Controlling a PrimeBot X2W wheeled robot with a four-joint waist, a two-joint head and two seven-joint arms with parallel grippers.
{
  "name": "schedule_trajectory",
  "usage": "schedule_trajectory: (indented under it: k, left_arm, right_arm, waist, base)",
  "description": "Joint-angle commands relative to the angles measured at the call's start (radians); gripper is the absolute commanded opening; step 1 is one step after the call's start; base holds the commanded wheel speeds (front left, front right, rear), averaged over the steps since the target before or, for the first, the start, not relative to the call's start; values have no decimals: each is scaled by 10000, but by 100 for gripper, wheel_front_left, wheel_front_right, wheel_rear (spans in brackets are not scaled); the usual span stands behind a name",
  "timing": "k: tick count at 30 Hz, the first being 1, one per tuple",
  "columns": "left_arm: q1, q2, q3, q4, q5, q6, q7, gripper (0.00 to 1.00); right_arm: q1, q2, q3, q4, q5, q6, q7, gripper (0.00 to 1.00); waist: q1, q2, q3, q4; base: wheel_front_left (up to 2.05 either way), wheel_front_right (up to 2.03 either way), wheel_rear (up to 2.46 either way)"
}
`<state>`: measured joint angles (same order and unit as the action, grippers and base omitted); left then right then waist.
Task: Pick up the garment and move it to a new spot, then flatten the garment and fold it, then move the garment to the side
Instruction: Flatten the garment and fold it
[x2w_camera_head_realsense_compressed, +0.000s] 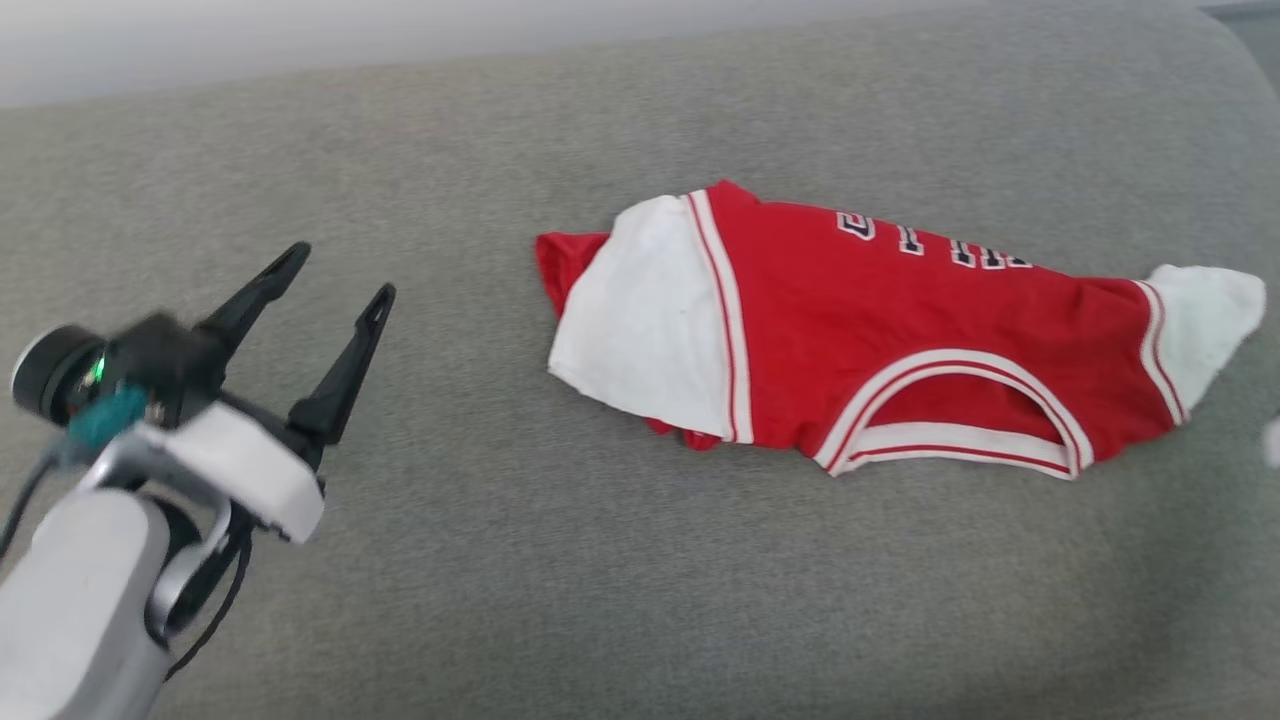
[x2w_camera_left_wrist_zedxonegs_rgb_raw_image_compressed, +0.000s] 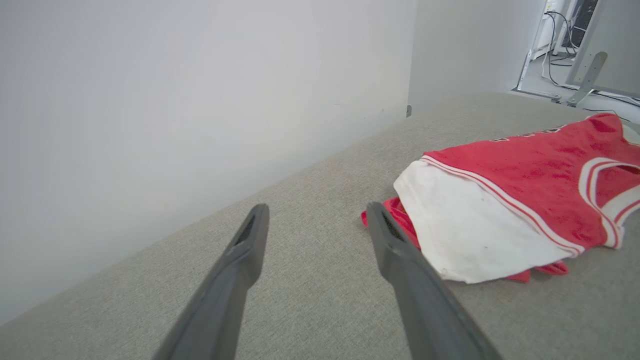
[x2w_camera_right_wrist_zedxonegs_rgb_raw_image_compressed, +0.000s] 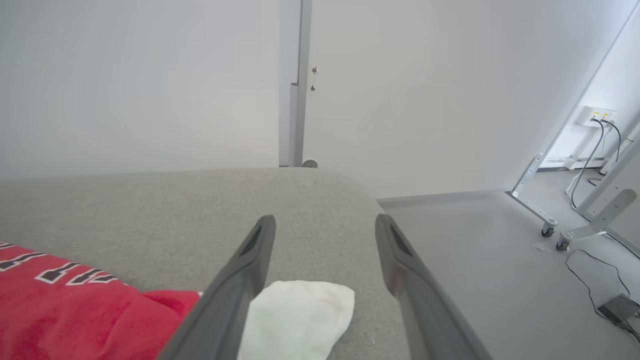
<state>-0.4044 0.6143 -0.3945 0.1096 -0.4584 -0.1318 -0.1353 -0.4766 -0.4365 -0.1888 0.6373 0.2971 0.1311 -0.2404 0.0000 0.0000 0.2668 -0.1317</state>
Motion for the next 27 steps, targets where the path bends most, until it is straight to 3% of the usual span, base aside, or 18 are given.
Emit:
schedule_trajectory:
  k: [1,7,13,16,26,27]
  left_arm:
    - [-271,102,-195,14,-312,25,302,100]
    - [-1901,989,-2675,191,-3330,26,4090,100]
    - [-3042,853,-3452,940,-5722,25,6659,100]
    - [-3546,812,-3757,1301,-6079,25,7214,100]
    - [-4090,803,-4681,1905,-6883,23,7663,100]
    - [-4159,822,-4739,1878,-6883,23,7561,94]
  right_arm:
    - [129,129,180,-226,-43,-7,-87,100]
    - [354,571,1622,-1593,184,-7,82,100]
    - [349,794,2256,-2222,197,-7,256,100]
    - [271,956,2390,-2395,224,-7,273,100]
    - [199,1176,2393,-2281,263,-7,231,100]
    - [184,1203,2409,-2275,268,-7,218,100]
  waist:
    - [0,0,-29,-225]
    - [0,0,162,-809]
    - [0,0,477,-1207]
    - [0,0,654,-1413]
    - [0,0,892,-1846]
    - [0,0,902,-1867]
  base:
    - [0,0,0]
    - [0,0,0]
    - [0,0,0]
    - [0,0,0]
    - [0,0,0]
    - [0,0,0]
